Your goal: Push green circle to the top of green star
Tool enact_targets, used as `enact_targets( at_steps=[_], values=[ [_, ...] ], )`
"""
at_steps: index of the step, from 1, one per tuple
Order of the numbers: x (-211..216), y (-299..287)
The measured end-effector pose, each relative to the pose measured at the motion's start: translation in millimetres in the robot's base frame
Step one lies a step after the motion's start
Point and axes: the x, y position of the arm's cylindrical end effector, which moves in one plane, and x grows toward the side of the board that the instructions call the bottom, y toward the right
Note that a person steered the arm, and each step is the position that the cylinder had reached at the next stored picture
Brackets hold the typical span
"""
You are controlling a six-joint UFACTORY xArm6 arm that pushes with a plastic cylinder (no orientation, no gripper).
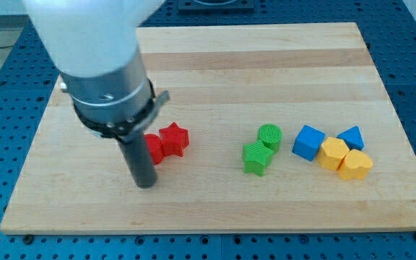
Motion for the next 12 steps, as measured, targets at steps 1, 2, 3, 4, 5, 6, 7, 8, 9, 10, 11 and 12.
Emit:
enact_targets(
  at_steps=[1,2,3,4,5,6,7,8,9,10,11,12],
  values=[
    [6,58],
    [15,132],
    [13,185],
    [-14,205],
    [-37,210],
    [-55,197],
    [-79,189],
    [-102,180],
    [-125,178],
    [-135,151],
    [-133,143],
    [-132,138]
  ],
)
